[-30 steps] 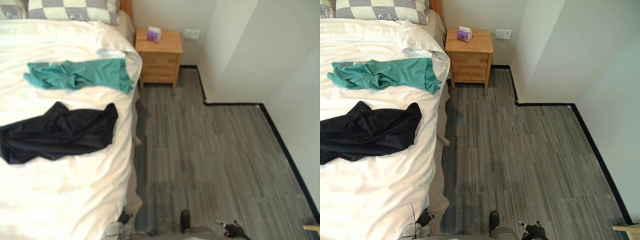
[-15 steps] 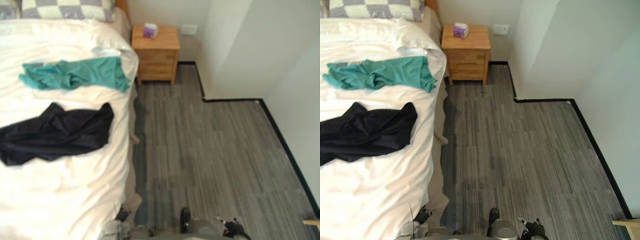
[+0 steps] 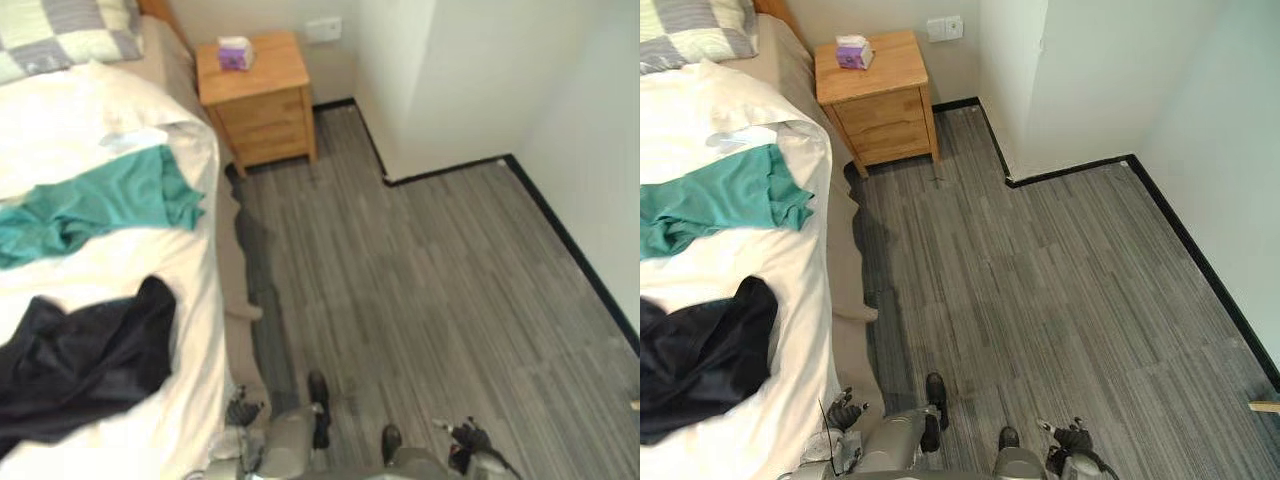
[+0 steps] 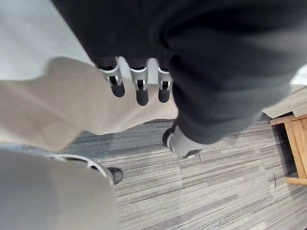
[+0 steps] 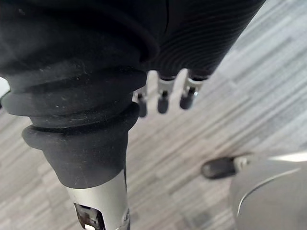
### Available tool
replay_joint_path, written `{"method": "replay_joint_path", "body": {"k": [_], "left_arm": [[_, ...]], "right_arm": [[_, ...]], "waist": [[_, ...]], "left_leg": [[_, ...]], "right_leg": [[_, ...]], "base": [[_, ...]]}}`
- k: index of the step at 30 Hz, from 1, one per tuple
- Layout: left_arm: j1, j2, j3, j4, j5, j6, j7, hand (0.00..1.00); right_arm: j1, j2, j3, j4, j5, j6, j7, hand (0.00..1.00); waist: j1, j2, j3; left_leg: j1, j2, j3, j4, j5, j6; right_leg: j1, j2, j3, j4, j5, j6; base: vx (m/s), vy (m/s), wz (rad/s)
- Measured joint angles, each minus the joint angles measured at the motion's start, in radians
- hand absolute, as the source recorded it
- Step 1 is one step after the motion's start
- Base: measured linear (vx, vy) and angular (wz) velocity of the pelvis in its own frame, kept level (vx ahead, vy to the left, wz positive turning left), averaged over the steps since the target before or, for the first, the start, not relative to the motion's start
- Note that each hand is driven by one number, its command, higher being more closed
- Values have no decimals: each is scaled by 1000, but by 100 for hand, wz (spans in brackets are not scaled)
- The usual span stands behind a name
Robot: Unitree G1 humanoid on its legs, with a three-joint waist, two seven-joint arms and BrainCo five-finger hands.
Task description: Tidy the bed and pick cloth on bed and put in laundry
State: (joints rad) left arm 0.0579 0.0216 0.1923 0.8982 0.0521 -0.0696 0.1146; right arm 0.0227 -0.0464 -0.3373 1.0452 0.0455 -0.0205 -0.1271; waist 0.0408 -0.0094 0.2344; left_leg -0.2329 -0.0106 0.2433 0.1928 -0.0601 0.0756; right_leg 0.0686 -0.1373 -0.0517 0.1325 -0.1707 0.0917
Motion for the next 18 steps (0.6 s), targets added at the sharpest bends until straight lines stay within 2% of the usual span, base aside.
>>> {"method": "replay_joint_path", "body": {"k": [2,3,4,5,7,8,9,10,12,13,14,15,16,17,18], "left_arm": [[3,2,-2,10,-1,3,0,0],[2,9,-6,17,0,12,0,0],[5,14,-15,22,0,21,0,0],[7,21,-36,36,0,27,1,0],[6,28,-51,51,0,31,1,0],[-1,31,-65,55,-1,38,3,0],[-7,30,-69,56,-1,40,4,0],[-11,29,-71,56,-1,42,5,0],[-13,31,-71,56,-1,41,19,0],[-18,30,-70,56,-1,40,21,0],[-20,26,-70,57,-1,39,21,0],[-19,24,-68,57,0,37,21,0],[-16,24,-63,71,2,36,21,0],[-37,3,-56,102,11,35,19,0],[-43,-7,-44,116,16,32,18,0]], "right_arm": [[10,8,-13,-4,-12,0,5,0],[15,6,-19,-13,-18,0,9,0],[19,6,-19,-21,-18,0,15,0],[23,6,-21,-29,-18,0,18,0],[33,6,-24,-45,-19,0,18,0],[33,-2,-24,-48,-19,0,18,0],[33,-6,-25,-50,-18,0,18,0],[33,-12,-24,-53,-17,-2,18,0],[34,-14,-20,-58,-17,-4,18,0],[37,-13,-14,-61,-16,-6,17,0],[44,-12,-4,-62,-16,-6,16,0],[55,-9,1,-62,-16,-5,17,0],[84,-1,1,-58,-16,-2,17,0],[58,-4,-11,-46,-17,2,20,0],[38,-9,-18,-43,-18,2,18,0]], "waist": [[0,-5,-2],[-5,-12,-3],[-15,-19,-4],[-38,-19,-5],[-59,-14,-2],[-60,-4,4],[-61,7,10],[-61,24,18],[-69,34,19],[-84,38,19],[-87,32,17],[-87,20,10],[-89,0,1],[-84,43,14],[-88,51,20]], "left_leg": [[64,-17,7,-4,-41,14],[130,-32,2,-8,-88,24],[187,-45,-21,-17,-119,30],[238,-49,-53,-18,-144,37],[330,-47,-132,-39,-157,41],[390,-29,-172,-65,-157,41],[417,-14,-184,-74,-157,41],[461,22,-199,-72,-157,41],[498,64,-216,-63,-159,13],[521,96,-218,-54,-171,-29],[545,110,-219,-54,-184,-75],[558,110,-219,-53,-193,-100],[599,114,-235,-43,-218,-157],[603,155,-245,-12,-205,-175],[588,162,-245,18,-181,-198]], "right_leg": [[-53,-15,10,209,-20,42],[-121,-35,28,452,12,111],[-174,-51,29,622,77,161],[-204,-66,-1,764,84,155],[-252,-94,-97,903,37,89],[-280,-87,-163,900,-24,30],[-291,-76,-197,869,-51,9],[-326,-44,-259,755,-96,-30],[-390,12,-289,552,-89,-48],[-442,56,-271,316,-4,-63],[-468,75,-233,114,107,-59],[-475,78,-201,4,182,-49],[-473,75,-135,-78,385,-61],[-484,106,-138,3,410,-166],[-495,105,-137,58,370,-184]], "base": [[534,133,0],[525,129,14],[650,128,48],[595,48,78],[602,-23,89],[478,-89,64],[696,-174,68],[569,-166,59],[586,-207,59],[760,-323,67],[789,-358,70],[722,-381,80],[775,-406,64],[762,-395,50],[784,-426,23]]}}
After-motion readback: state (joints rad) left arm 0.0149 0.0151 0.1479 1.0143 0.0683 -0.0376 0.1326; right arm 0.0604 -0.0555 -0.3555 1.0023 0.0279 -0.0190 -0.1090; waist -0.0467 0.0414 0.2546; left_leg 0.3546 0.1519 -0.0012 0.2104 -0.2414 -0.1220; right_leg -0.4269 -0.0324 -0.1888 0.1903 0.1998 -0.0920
